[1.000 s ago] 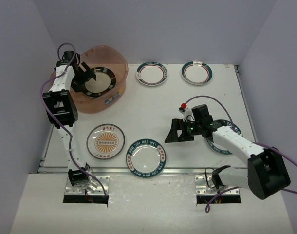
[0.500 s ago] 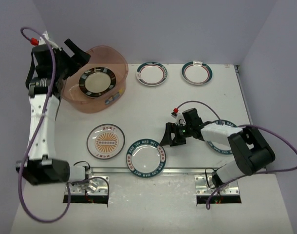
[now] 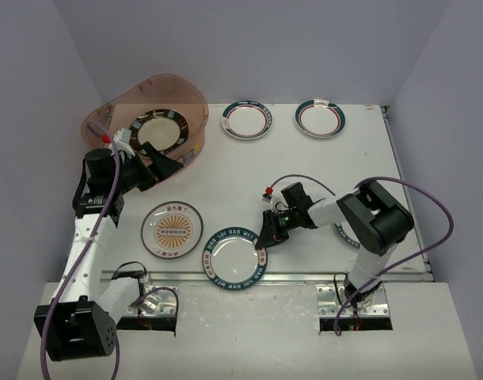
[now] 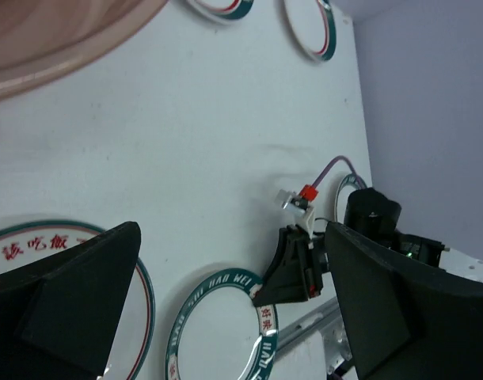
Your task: Place the plates into the plastic bin on the countertop
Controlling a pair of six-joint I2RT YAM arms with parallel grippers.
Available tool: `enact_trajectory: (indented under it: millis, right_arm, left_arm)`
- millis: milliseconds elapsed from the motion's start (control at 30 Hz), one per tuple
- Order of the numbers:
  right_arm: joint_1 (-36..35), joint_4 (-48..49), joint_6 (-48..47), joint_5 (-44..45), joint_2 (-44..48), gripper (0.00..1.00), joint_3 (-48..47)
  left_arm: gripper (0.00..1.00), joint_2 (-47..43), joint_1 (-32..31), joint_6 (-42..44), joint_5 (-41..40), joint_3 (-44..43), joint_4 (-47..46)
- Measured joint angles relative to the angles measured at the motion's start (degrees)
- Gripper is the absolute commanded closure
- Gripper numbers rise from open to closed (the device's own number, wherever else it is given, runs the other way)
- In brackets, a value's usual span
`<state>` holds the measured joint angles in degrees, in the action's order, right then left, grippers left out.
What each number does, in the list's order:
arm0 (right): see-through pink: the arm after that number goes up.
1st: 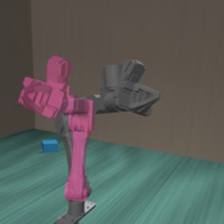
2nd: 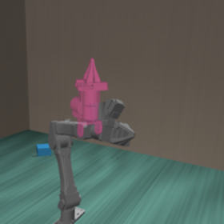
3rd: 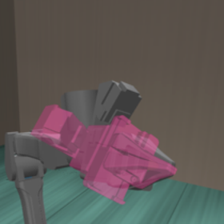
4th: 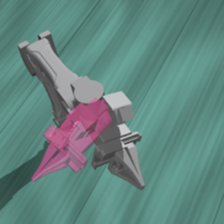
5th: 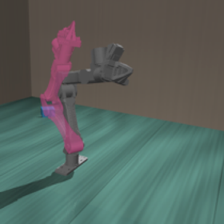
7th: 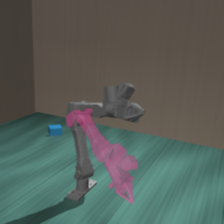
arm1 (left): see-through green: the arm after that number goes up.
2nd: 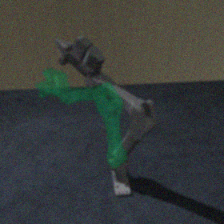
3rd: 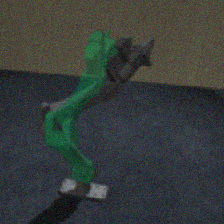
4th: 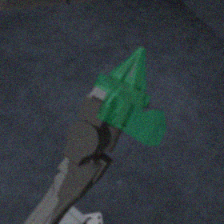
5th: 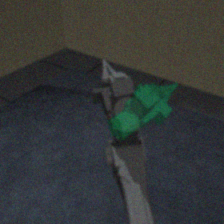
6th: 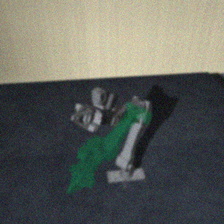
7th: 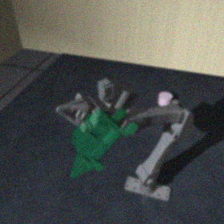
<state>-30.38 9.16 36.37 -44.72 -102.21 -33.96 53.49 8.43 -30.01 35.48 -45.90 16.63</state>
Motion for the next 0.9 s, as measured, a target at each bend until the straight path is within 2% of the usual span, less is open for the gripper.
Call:
enact_trajectory:
  millis: [33,233,367,500,567,600,633,667,700,767,800,833,867,900]
  right_arm:
    - [-0.24,0.02,0.1,-0.12,-0.17,1.0,0.02]
    - [1.17,-4.05,-1.24,1.92,4.59,1.0,-0.04]
    - [6.83,-10.6,-2.88,5.51,15.39,1.0,-1.18]
    - [10.33,-15.17,-4.1,6.17,23.38,1.0,-6.35]
    - [10.83,-15.92,-4.47,5.5,26.29,1.0,-8.53]
    - [11.15,-16.18,-4.5,4.67,27.26,1.0,-9.35]
    - [11.52,-16.48,-4.54,3.88,28.04,1.0,-9.93]
    - [11.76,-16.9,-4.56,3.13,28.8,1.0,-10.45]
    - [12.14,-17.33,-4.56,2.32,29.37,1.0,-10.73]
    - [12.86,-18.19,-4.54,1.39,30.13,1.0,-10.95]
    - [13.17,-18.64,-4.61,1.17,30.33,1.0,-10.98]
    - [13.41,-19.11,-4.66,1.01,30.45,0.96,-10.99]
    - [13.57,-19.65,-4.68,1.02,30.47,0.8,-10.98]
    - [13.79,-20.18,-4.81,1.29,30.47,0.48,-10.97]
  left_arm:
    - [0.0,0.27,0.0,0.04,0.55,1.55,0.43]
    - [0.0,1.81,-2.06,2.2,3.06,4.11,0.39]
    - [0.0,3.19,-7.21,3.57,3.75,5.53,-0.08]
    - [0.04,6.53,-16.01,3.52,4.09,5.95,-2.05]
    - [0.14,8.87,-19.22,3.14,4.45,5.95,-3.23]
    - [0.27,10.01,-20.45,2.69,4.6,5.95,-3.86]
    - [0.34,10.89,-21.33,2.38,4.64,5.95,-4.62]
    - [0.45,11.76,-22.11,1.8,4.73,5.95,-5.38]
    - [0.47,12.46,-22.75,1.48,4.71,5.95,-6.1]
    - [0.82,13.73,-24.16,0.39,4.76,5.8,-7.19]
    - [0.96,14.11,-24.66,0.23,4.81,5.67,-7.74]
    - [1.0,14.42,-25.1,0.04,4.94,5.49,-8.13]
    - [1.0,14.63,-25.42,-0.29,5.27,5.22,-8.3]
    - [1.0,14.67,-25.57,-0.28,5.7,4.95,-8.63]
